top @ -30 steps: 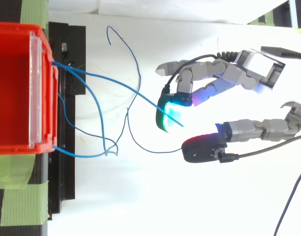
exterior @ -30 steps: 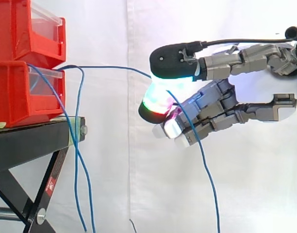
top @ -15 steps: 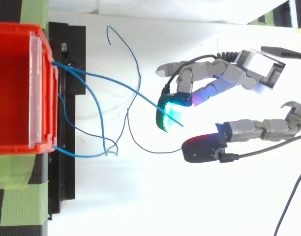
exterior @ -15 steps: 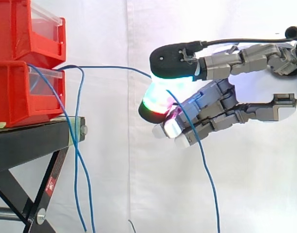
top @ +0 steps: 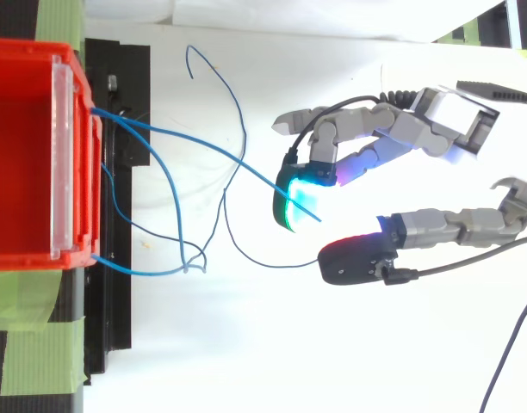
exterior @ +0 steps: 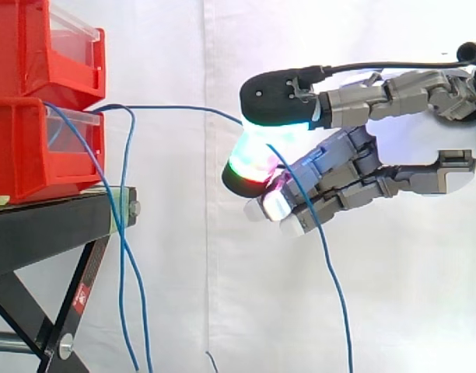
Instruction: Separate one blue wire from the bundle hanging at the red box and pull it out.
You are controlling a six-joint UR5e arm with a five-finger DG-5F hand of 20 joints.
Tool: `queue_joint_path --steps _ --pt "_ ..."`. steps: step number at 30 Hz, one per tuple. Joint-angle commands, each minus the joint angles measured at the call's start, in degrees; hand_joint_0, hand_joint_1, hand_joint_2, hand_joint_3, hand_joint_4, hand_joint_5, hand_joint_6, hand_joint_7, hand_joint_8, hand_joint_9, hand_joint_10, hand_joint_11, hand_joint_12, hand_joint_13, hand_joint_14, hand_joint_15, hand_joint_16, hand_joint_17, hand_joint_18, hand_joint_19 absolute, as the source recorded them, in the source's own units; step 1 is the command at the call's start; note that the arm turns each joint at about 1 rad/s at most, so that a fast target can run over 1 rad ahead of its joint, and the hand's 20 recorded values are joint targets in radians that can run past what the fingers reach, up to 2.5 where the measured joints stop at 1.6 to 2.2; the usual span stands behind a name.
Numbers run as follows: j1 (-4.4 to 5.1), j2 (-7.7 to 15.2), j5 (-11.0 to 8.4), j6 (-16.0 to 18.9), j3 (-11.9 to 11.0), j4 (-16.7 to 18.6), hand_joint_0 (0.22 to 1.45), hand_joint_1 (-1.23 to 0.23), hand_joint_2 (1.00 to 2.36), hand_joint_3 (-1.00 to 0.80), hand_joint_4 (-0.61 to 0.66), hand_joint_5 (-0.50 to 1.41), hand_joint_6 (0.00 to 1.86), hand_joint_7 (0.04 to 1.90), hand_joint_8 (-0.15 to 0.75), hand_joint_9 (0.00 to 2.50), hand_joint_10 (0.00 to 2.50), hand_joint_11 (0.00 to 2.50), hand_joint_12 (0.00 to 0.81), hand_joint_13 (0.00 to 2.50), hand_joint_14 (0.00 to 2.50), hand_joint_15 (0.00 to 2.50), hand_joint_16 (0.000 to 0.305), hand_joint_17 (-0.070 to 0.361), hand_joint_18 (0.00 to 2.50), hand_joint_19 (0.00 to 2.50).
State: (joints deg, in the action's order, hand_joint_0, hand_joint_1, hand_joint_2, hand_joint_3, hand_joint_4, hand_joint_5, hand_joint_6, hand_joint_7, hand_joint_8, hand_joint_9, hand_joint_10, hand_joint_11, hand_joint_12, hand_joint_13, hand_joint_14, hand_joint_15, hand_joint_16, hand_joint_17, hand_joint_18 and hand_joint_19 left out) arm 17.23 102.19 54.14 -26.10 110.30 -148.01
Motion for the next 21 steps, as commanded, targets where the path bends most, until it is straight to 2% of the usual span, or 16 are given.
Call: queue_joint_path --steps 1,6,14,17,21 --pt "0.00 0.02 0.00 0.00 0.00 0.00 0.63 -0.69 1.03 -0.07 0.10 -0.14 0.75 1.24 0.293 0.68 0.02 0.67 0.353 0.23 0.01 0.30 0.049 0.109 0.29 0.56" --pt "0.00 0.02 0.00 0.00 0.00 0.00 0.63 -0.69 1.03 -0.08 0.10 -0.14 0.75 1.23 0.300 0.68 0.02 0.71 0.353 0.23 0.01 0.29 0.048 0.109 0.28 0.56" --pt "0.00 -0.06 0.00 0.00 0.00 0.00 0.63 -0.69 1.03 -0.08 0.09 -0.14 0.75 1.22 0.297 0.65 0.02 0.63 0.352 0.22 0.01 0.29 0.048 0.108 0.28 0.57" --pt "0.00 0.02 0.00 0.00 0.00 0.00 0.63 -0.69 1.03 -0.08 0.10 -0.14 0.74 1.23 0.310 0.69 0.02 0.69 0.358 0.23 0.01 0.30 0.048 0.109 0.30 0.57" --pt "0.00 -0.06 0.00 0.00 0.00 0.00 0.63 -0.69 1.03 -0.08 0.09 -0.14 0.74 1.24 0.281 0.62 0.02 0.62 0.357 0.23 0.01 0.29 0.049 0.109 0.29 0.57"
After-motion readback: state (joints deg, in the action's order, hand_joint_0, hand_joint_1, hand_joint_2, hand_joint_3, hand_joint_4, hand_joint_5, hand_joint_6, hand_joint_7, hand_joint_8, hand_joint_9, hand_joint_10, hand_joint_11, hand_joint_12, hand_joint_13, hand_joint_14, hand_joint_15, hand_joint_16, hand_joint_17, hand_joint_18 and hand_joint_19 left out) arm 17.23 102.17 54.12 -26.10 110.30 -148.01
